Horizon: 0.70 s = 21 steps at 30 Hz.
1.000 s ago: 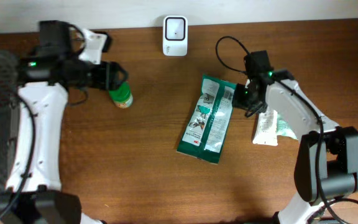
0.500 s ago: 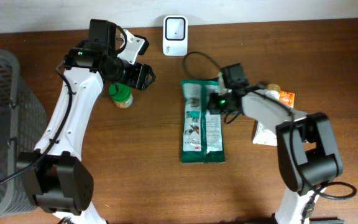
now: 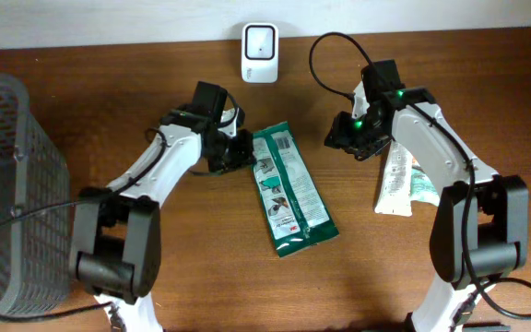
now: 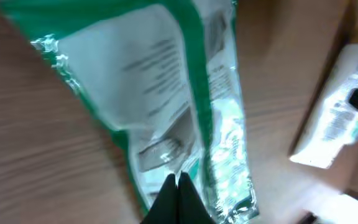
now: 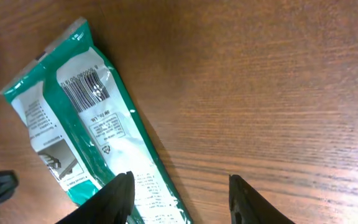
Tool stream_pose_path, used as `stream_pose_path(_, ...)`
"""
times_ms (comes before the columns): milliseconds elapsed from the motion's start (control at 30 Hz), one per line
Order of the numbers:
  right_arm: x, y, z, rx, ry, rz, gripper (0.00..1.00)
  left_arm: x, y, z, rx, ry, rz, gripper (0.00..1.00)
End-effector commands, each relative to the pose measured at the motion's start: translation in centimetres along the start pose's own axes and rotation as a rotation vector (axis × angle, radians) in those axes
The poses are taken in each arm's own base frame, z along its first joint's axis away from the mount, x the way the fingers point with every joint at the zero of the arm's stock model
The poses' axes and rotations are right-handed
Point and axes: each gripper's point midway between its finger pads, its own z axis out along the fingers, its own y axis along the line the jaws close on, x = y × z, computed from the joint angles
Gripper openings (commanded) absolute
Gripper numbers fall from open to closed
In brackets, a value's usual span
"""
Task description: Scan the item barcode
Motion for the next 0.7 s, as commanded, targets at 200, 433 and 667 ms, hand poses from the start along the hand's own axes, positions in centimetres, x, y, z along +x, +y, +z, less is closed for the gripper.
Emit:
stream_pose_path(200,0.5,-0.4,-0.5,0.022,0.014,0.015,0.47,2.5,2.3,5.8,0.043,0.152,-0.099,0.0)
stream_pose_path(433,4.6,2.4,3.7,-0.304,0.236,-0.298,0.53,5.8,6.6,7.9,-0.103,0.281,-0.195,0.0)
stream_pose_path(667,8.7,2.7,9.2,-0.4,0.404,-0.343,0.54,5.8,6.5,7.9,-0.102,0.28,-0.194,0.0)
